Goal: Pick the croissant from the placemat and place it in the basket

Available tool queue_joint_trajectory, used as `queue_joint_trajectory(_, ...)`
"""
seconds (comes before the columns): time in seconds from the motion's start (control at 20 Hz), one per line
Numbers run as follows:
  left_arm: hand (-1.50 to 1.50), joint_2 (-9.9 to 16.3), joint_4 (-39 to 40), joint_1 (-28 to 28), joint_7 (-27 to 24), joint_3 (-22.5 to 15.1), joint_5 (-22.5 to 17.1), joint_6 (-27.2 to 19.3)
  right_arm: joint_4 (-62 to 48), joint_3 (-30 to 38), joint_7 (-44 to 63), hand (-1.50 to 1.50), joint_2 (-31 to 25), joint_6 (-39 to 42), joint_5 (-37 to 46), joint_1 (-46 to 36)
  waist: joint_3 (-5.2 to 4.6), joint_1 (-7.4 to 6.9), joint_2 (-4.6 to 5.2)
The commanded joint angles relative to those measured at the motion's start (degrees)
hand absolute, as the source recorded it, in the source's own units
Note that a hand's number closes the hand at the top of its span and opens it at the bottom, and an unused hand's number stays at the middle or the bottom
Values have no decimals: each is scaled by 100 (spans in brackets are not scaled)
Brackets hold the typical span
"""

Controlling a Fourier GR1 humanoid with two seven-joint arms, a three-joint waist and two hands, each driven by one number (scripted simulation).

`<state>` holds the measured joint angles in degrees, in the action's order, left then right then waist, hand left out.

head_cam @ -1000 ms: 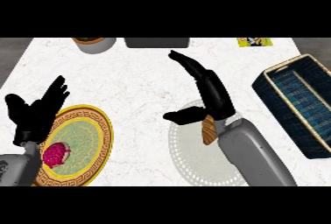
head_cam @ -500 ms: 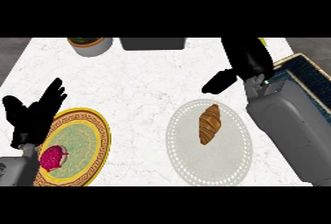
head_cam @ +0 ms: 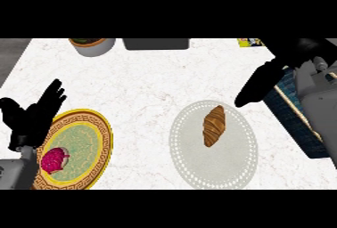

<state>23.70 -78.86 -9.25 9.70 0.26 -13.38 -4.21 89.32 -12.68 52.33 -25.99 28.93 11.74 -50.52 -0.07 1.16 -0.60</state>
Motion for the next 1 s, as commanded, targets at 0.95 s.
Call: queue_joint_trajectory(0.95, 0, -282, 32, -249, 185, 251, 301, 239, 1902, 431, -2598, -150, 507, -1096, 1401, 4066, 11, -115, 66)
